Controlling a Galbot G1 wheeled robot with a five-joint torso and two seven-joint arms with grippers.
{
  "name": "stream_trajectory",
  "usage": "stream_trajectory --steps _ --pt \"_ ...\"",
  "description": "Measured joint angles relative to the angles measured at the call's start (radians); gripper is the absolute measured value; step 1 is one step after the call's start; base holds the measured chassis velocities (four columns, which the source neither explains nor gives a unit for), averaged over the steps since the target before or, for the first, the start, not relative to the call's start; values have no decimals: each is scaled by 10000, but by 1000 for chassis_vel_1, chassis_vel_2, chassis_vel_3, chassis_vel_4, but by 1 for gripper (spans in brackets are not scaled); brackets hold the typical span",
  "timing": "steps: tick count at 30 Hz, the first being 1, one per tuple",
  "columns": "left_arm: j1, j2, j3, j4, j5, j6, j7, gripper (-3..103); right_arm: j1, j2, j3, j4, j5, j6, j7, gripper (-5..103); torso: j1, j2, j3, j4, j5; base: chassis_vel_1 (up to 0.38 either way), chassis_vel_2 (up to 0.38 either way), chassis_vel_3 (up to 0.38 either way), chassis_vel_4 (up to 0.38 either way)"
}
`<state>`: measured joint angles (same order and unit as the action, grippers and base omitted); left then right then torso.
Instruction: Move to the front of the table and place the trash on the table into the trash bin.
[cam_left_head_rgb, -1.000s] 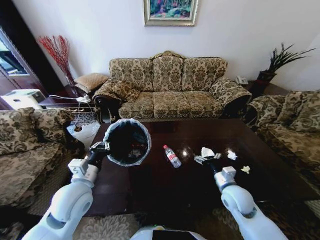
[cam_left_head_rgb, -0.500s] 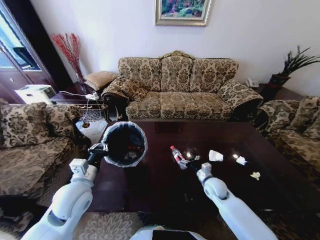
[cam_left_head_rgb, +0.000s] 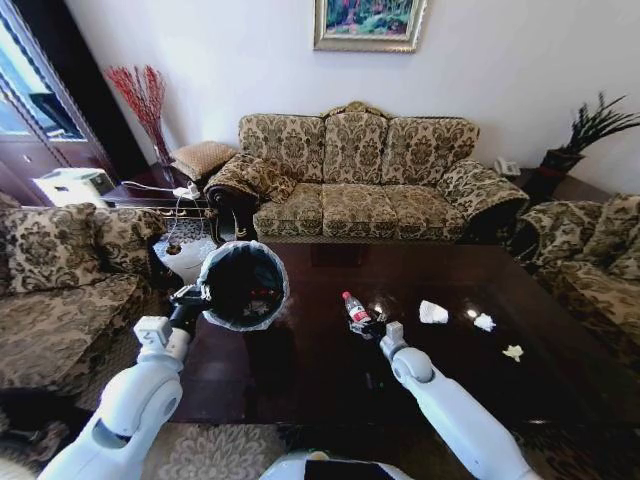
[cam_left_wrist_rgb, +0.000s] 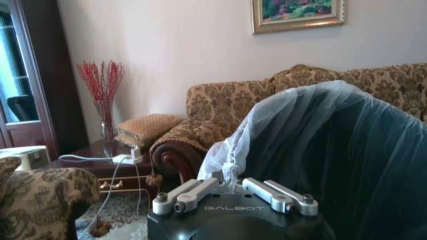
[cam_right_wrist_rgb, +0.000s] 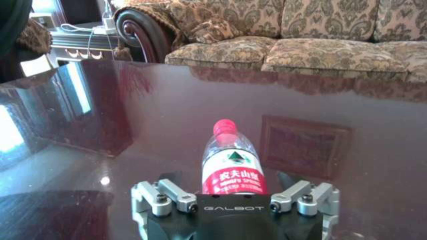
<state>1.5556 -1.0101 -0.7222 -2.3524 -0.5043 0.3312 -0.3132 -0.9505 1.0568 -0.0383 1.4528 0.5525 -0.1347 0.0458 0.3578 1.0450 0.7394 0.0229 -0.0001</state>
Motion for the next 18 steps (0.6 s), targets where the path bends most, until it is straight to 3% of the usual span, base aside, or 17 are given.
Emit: stream_trajectory --steps 1,5,7,9,10,14,18 --pt "0 0 0 0 0 0 0 0 0 0 0 0 0 0 0 94 0 0 0 0 0 0 0 0 0" --pt "-106 21 43 89 -7 -6 26 0 27 14 -88 -166 -39 8 38 73 -2 1 -1 -1 -2 0 0 0 0" --pt "-121 32 49 99 -10 -7 31 0 29 24 -85 -199 -62 11 57 73 -2 1 -2 -1 -3 0 0 0 0" --pt "-188 92 64 127 -28 -11 47 0 30 75 -43 -290 -94 21 115 62 -3 2 -3 -3 -4 0 0 0 0" --pt "-188 92 64 127 -28 -11 47 0 30 75 -43 -290 -94 21 115 62 -3 2 -3 -3 -4 0 0 0 0" --pt "-256 142 84 175 -55 -15 65 0 30 74 -31 -290 -95 26 194 41 -3 2 -3 -3 -2 0 0 0 0" --pt "-280 146 99 195 -58 -28 82 0 1 57 -8 -194 -73 34 300 35 -3 2 -2 1 5 0 0 0 0"
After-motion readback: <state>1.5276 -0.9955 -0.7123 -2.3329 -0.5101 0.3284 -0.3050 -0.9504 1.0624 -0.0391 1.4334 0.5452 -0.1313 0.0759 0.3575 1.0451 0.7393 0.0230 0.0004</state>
